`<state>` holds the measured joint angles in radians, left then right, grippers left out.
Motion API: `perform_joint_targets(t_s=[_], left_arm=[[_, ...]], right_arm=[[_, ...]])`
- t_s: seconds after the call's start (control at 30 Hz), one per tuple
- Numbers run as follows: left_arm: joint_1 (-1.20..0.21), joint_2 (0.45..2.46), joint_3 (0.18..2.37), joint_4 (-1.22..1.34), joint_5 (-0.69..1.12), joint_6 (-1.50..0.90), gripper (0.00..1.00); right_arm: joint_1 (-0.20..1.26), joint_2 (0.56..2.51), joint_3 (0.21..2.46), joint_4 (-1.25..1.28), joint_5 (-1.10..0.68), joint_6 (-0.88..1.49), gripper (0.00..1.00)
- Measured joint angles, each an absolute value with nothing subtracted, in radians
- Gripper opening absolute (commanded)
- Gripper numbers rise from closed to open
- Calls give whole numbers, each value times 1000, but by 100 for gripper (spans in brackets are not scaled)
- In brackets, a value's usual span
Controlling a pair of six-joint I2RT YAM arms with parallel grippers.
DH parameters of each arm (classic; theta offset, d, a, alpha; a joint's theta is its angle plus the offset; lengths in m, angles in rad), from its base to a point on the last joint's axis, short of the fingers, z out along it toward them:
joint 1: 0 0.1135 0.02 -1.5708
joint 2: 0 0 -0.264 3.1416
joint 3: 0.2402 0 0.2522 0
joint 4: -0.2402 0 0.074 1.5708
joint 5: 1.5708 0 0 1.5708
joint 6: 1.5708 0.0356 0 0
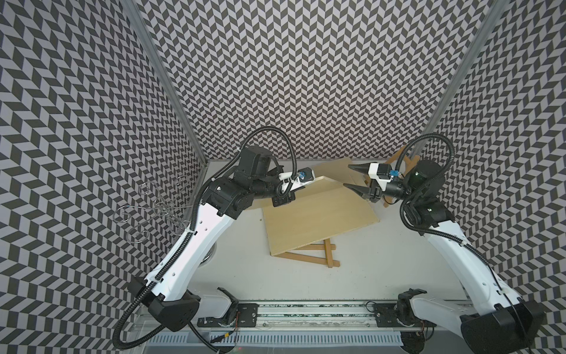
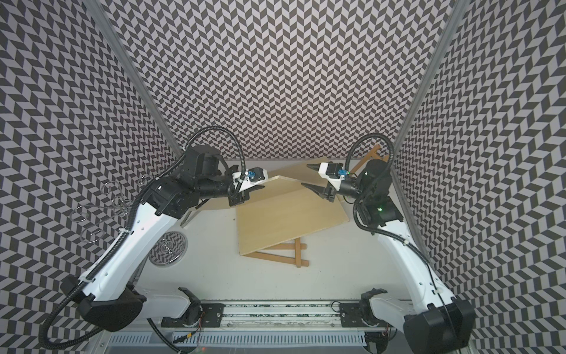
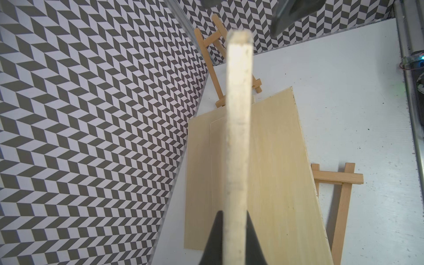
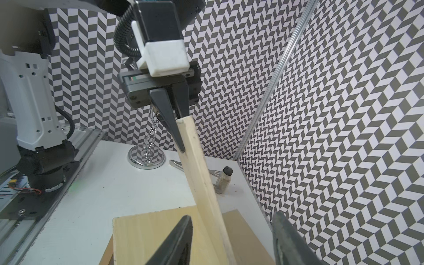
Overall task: Assemble the easel
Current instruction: Pick up the drawing board.
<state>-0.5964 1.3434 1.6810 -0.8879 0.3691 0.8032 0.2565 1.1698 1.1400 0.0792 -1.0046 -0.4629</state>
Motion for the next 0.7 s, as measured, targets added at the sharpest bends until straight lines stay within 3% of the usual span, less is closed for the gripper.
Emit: perform_joint_targets(t_s=[0.3, 0.47, 0.7], left_arm=[[-624, 1316, 1645, -885, 368, 815, 0], [-640, 1301, 1623, -883, 364, 830, 0], [-648, 1254, 1582, -881, 364, 844, 0]], right_arm=[[360, 1222, 1159, -56, -959, -568, 50], [391, 1242, 1164, -89, -942, -609, 33], [452, 1283, 1165, -190, -875, -678, 32]])
